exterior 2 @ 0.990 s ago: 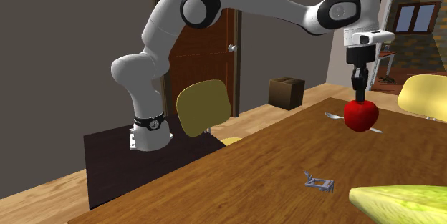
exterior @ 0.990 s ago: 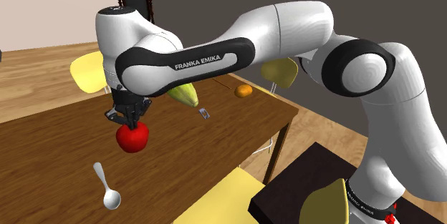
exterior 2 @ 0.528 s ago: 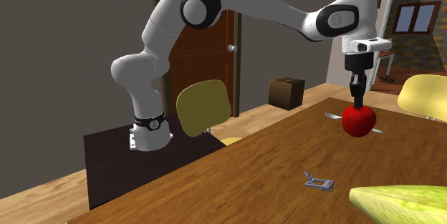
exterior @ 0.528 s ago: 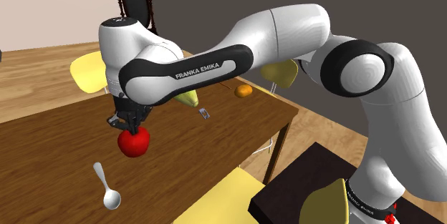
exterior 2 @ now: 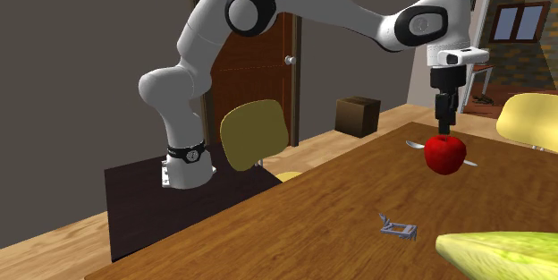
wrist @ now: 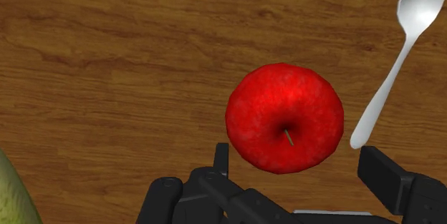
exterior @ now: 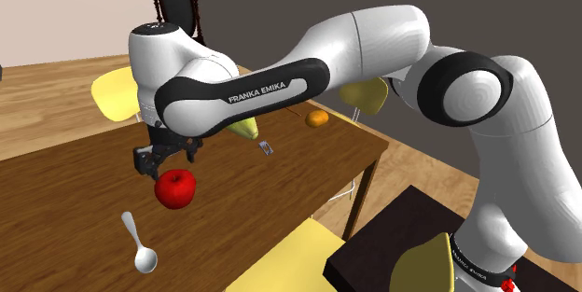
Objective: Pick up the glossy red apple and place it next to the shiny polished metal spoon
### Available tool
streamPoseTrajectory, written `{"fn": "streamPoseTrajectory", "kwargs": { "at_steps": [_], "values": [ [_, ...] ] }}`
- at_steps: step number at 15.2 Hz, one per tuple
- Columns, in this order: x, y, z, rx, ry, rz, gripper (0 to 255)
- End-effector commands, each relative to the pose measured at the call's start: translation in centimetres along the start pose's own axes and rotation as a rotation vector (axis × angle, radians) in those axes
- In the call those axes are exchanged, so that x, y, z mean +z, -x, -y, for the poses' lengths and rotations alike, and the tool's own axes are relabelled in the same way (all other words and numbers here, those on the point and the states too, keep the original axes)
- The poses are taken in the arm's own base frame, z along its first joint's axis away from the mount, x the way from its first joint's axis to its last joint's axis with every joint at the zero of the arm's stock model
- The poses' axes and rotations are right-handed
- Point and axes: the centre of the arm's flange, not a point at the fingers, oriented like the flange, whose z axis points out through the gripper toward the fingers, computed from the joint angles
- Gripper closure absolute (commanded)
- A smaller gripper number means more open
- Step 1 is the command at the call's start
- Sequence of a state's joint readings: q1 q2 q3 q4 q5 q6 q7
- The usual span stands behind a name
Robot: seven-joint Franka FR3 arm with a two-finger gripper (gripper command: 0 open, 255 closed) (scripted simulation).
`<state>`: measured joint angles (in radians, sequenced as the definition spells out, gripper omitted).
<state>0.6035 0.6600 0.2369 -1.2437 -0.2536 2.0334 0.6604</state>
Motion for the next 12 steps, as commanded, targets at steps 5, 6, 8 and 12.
{"fn": "streamPoseTrajectory", "kwargs": {
  "at_steps": [5,6,8,12],
  "values": [
    [-5.0,0.0,0.0,0.000,0.000,0.000,0],
    [-5.0,0.0,0.0,0.000,0.000,0.000,0],
    [-5.0,0.0,0.0,0.000,0.000,0.000,0],
    [-5.0,0.0,0.0,0.000,0.000,0.000,0]
  ]
}}
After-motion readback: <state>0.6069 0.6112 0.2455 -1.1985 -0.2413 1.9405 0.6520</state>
